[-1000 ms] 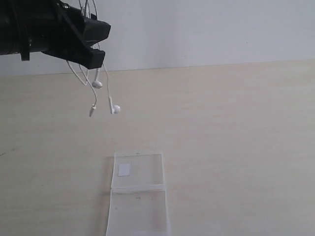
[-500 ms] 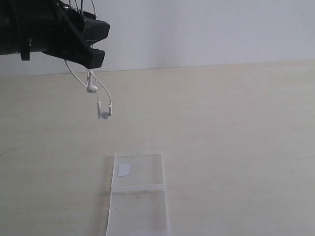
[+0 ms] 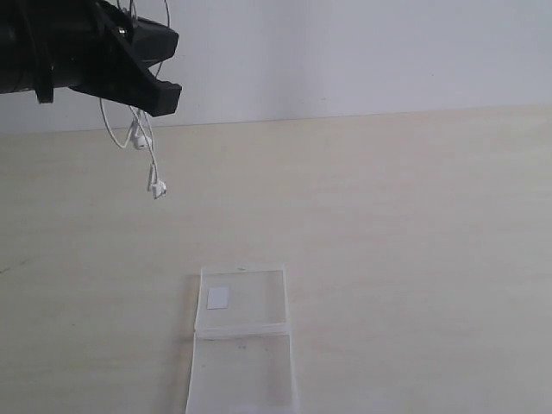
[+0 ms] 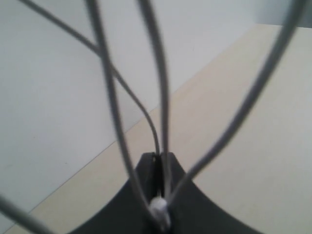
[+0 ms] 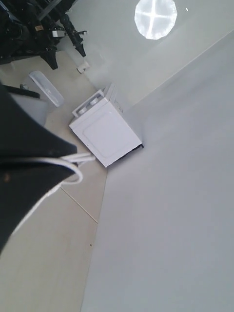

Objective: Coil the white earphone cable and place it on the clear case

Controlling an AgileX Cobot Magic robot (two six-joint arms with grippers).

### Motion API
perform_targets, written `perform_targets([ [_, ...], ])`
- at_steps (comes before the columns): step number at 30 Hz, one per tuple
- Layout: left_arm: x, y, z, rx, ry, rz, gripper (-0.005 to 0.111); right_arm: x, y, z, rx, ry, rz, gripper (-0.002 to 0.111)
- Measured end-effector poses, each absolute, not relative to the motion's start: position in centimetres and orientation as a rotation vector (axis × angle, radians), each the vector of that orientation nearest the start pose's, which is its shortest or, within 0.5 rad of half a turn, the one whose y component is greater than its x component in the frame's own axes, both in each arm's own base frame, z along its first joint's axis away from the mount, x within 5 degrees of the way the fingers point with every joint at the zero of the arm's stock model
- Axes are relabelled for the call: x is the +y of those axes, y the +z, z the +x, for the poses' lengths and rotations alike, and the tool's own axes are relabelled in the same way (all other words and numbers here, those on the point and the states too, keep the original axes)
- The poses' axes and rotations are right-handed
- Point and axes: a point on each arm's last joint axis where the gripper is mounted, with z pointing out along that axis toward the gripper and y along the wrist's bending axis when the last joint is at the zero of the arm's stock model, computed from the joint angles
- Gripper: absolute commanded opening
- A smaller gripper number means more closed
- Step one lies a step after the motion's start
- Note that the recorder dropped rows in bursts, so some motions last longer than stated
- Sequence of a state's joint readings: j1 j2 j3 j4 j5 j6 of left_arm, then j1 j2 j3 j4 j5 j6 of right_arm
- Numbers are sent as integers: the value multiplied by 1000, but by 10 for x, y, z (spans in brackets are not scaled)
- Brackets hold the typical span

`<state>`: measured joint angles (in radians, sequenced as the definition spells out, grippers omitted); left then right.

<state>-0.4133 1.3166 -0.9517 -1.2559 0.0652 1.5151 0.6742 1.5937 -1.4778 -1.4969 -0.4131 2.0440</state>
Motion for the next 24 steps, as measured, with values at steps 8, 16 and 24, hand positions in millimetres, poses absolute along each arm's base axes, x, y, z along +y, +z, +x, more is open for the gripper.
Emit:
perform_targets([
  [8,-125,332,273,1750,-151,650,0,263,418,279,1666,1184,-431,0],
  [16,-121,331,264,1742,-134,664,0,255,414,288,1689,1048,-432,0],
  [24,-115,347,251,1687,-138,647,0,244,374,295,1809,968,-432,0],
])
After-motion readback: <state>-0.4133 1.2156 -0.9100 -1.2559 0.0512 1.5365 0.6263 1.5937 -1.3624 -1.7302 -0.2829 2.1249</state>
